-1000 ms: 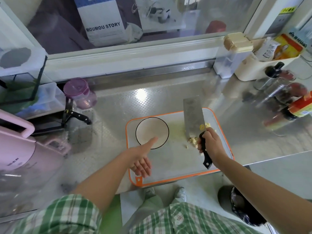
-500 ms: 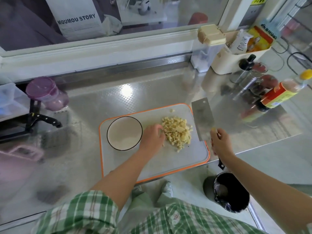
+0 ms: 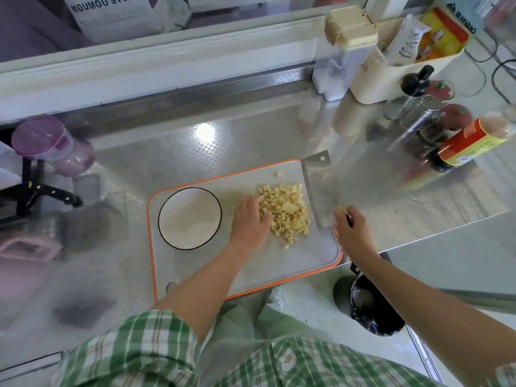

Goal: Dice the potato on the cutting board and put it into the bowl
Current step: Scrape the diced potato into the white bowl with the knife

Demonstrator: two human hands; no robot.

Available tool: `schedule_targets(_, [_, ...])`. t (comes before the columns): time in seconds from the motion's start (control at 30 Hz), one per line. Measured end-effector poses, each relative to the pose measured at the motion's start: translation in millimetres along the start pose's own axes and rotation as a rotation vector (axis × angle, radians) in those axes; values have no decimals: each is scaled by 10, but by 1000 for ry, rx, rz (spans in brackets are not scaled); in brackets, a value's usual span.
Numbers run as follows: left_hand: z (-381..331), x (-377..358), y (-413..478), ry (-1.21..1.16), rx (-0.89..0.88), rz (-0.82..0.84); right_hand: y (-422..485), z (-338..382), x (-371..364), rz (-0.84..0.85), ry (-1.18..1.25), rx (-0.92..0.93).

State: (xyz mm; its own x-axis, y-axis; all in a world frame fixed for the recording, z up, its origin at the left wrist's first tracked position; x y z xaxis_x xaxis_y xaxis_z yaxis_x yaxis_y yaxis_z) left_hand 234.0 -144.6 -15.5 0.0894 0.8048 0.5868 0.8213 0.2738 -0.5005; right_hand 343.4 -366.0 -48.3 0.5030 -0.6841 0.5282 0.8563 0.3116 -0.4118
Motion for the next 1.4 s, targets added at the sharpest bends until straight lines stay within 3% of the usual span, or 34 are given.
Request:
schedule_targets(0.23, [-51, -29, 114, -10, -27, -69, 79, -90, 202, -12, -9, -52])
schedule_targets(0.8, [-132, -259, 287, -73, -100, -83, 130, -38, -89, 213, -17, -45])
schedule_targets(0.9, [-169, -329, 327, -73, -117, -112, 65, -20, -75, 227, -117, -15])
schedule_targets(1.13, [-228, -409, 427, -9, -133, -194, 110, 110, -133, 233, -141, 13])
schedule_targets(1.4, [-311, -550, 531, 138, -74, -218, -46, 121, -292, 366, -101, -3])
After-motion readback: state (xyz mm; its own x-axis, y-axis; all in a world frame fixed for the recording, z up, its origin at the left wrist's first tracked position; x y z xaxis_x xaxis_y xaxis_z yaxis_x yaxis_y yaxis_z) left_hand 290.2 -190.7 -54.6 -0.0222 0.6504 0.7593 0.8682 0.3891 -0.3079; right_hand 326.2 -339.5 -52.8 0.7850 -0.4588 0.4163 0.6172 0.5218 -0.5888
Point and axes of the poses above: each hand's wrist, its own y-axis towards the middle knuckle, its own x-axis out of the back of the hand, z = x × y, the point moved 4 cm from there along y, towards the middle knuckle, and after that the axes turned 12 degrees about z, right-handed, at the moved point
